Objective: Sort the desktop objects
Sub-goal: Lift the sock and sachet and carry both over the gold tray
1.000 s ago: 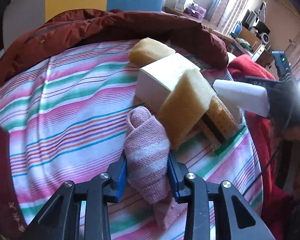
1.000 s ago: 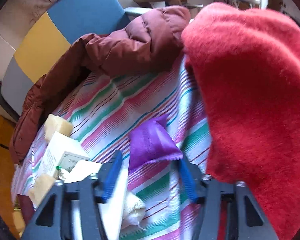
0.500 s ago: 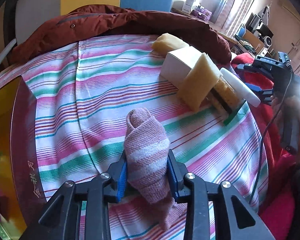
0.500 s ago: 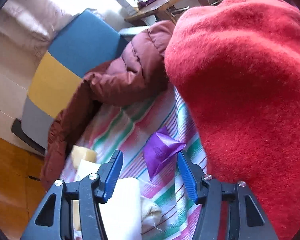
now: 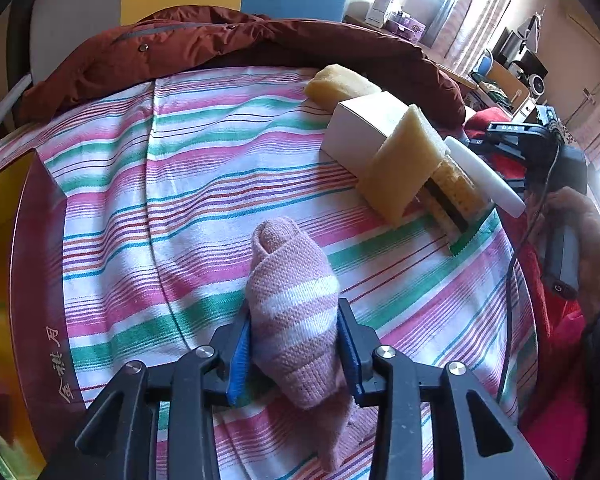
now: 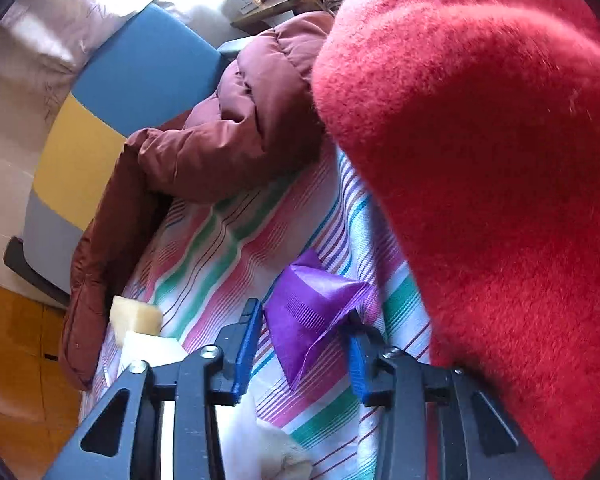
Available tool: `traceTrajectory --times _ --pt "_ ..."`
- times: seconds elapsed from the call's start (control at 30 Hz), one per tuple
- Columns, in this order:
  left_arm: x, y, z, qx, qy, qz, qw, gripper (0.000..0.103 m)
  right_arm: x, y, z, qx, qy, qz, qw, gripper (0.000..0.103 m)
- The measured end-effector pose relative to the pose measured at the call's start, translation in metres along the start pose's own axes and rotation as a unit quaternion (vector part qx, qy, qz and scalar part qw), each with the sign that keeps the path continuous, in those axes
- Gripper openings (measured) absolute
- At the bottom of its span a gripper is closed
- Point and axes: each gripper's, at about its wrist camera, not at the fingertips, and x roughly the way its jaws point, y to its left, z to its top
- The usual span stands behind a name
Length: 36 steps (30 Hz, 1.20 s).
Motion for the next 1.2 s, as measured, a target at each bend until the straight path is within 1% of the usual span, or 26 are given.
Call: traceTrajectory --times 0.07,0.17,0.27,0.37,0.53,0.63,0.77,0.83,0.93,1.0,1.07,1.2 --pt "-0.001 -0.001 0.000 0.004 -0.003 0.000 1.0000 0.035 -0.005 0.007 0.000 -0.022 -0.008 -0.009 1.000 0.031" --pt "-0.011 -0.002 -0.001 0.008 -0.021 -0.001 0.9997 0.033 -0.019 0.010 0.002 -0.032 -0.036 0.002 0.999 0.031" --pt "-0.020 -0.001 -0.001 0.012 -0.034 0.003 0.9993 0.033 -0.024 0.013 0.003 -0.038 -0.044 0.010 0.998 0.031" --pt "-0.034 0.005 0.000 0.002 -0.048 -0.001 0.9989 0.033 -0.036 0.016 0.003 -0.046 -0.055 0.027 0.997 0.031" --pt "-0.066 0.013 0.001 -0.001 -0.082 0.008 0.9966 0.033 -0.058 0.045 -0.010 -0.101 -0.076 0.074 0.989 0.031" --pt "-0.084 0.022 0.000 -0.011 -0.094 0.009 0.9955 0.033 -0.066 0.072 -0.026 -0.146 -0.072 0.099 0.982 0.031" --pt "-0.103 0.032 -0.004 -0.024 -0.109 0.010 0.9937 0.033 -0.069 0.102 -0.050 -0.179 -0.056 0.122 0.975 0.031" --pt "-0.114 0.039 -0.007 -0.032 -0.117 0.012 0.9925 0.033 -0.070 0.120 -0.065 -0.201 -0.044 0.128 0.970 0.031" --pt "-0.129 0.051 -0.014 -0.046 -0.128 0.016 0.9907 0.033 -0.072 0.139 -0.093 -0.220 -0.027 0.152 0.963 0.031" --pt "-0.139 0.060 -0.019 -0.055 -0.133 0.019 0.9894 0.033 -0.075 0.154 -0.112 -0.229 -0.014 0.175 0.957 0.031" --pt "-0.148 0.071 -0.026 -0.064 -0.139 0.028 0.9878 0.033 -0.076 0.167 -0.129 -0.243 -0.006 0.187 0.952 0.031" --pt "-0.162 0.098 -0.043 -0.089 -0.143 0.046 0.9846 0.033 -0.080 0.201 -0.175 -0.283 0.018 0.220 0.933 0.031"
